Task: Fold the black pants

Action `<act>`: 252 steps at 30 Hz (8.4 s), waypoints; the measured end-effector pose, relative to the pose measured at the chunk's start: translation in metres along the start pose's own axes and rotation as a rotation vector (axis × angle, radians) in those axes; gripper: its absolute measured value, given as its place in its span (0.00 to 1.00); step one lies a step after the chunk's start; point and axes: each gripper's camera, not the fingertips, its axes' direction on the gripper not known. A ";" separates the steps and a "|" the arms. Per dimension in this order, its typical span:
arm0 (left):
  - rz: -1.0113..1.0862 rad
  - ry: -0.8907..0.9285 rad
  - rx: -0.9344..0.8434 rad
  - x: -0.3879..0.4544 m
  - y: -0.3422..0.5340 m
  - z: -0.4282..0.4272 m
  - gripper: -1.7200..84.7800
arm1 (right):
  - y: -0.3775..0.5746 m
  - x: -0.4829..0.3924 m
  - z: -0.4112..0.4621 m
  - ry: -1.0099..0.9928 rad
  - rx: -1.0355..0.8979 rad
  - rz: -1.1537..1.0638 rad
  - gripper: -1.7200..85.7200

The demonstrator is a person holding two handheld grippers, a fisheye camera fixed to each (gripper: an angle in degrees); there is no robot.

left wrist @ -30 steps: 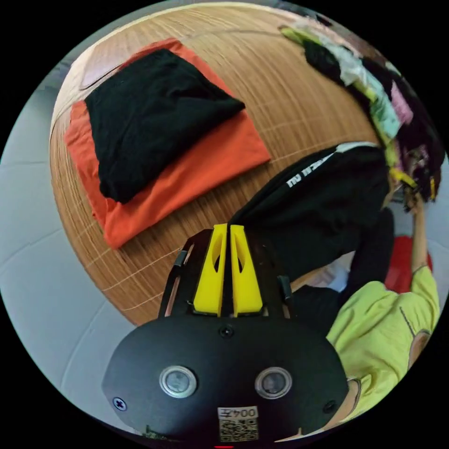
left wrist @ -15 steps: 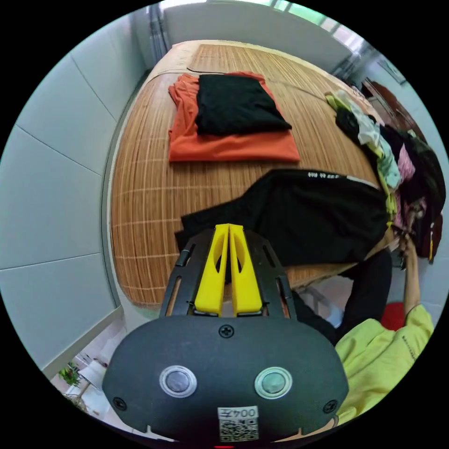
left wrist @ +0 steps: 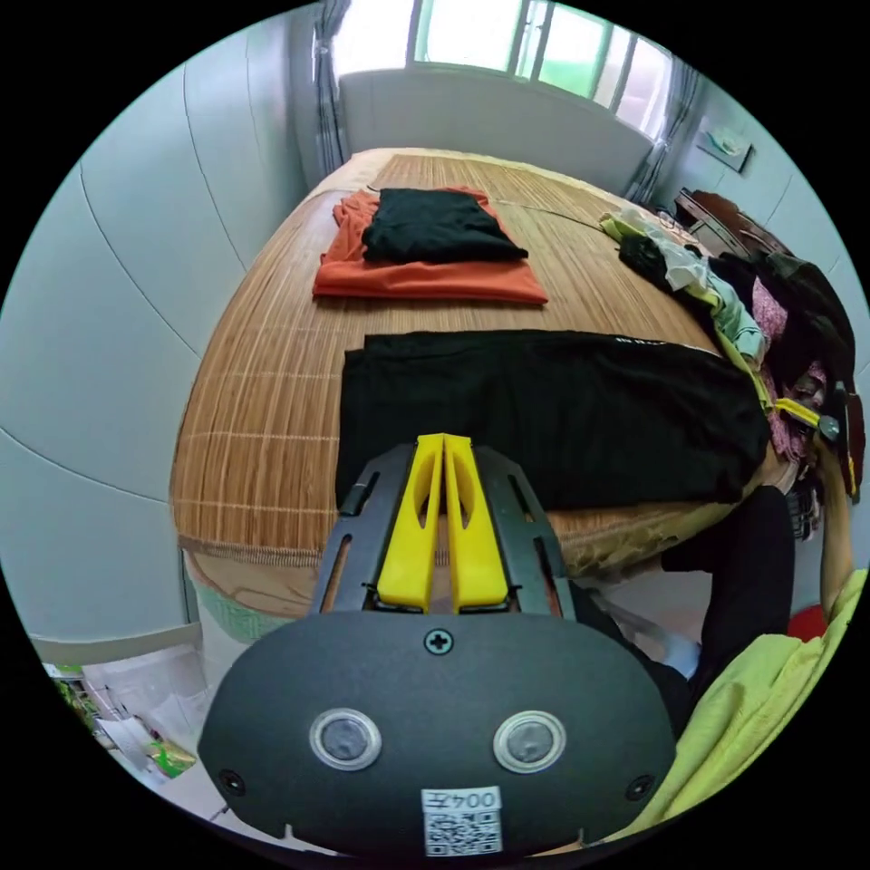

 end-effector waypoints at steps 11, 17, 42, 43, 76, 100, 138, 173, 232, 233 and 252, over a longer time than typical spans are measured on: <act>0.041 -0.151 0.039 0.021 0.054 0.040 0.03 | 0.040 -0.077 0.089 0.037 -0.002 0.176 0.03; -0.009 -0.131 0.065 0.026 0.076 0.037 0.03 | 0.061 -0.070 0.101 -0.090 0.049 0.304 0.02; -0.347 -0.189 0.143 0.013 0.195 -0.010 0.14 | 0.105 -0.147 0.070 -0.449 0.429 0.303 0.11; -0.352 -0.173 0.138 0.015 0.198 -0.006 0.14 | 0.093 -0.167 0.065 -0.491 0.451 0.274 0.11; 0.118 -0.374 0.458 0.153 0.230 -0.040 0.03 | -0.272 -0.539 0.138 -0.784 -0.154 -0.217 0.08; -0.529 0.263 0.274 -0.086 0.203 0.036 0.03 | -0.260 -0.507 0.122 -0.903 0.199 -0.054 0.12; -0.529 0.268 0.144 -0.108 0.096 0.031 0.03 | 0.103 -0.364 0.065 -0.240 0.321 -0.403 0.02; -0.383 0.234 0.121 0.008 0.092 0.067 0.02 | 0.129 -0.208 0.003 -0.293 0.318 -0.190 0.08; -1.058 0.644 0.324 -0.149 0.280 0.051 0.15 | 0.152 0.033 -0.005 -0.612 0.277 0.305 0.10; -1.053 0.639 0.328 -0.150 0.280 0.051 0.15 | 0.146 0.023 -0.016 -0.610 0.293 0.254 0.10; -0.882 0.580 0.303 -0.123 0.241 0.037 0.15 | 0.187 0.153 -0.027 -0.596 0.300 0.740 0.13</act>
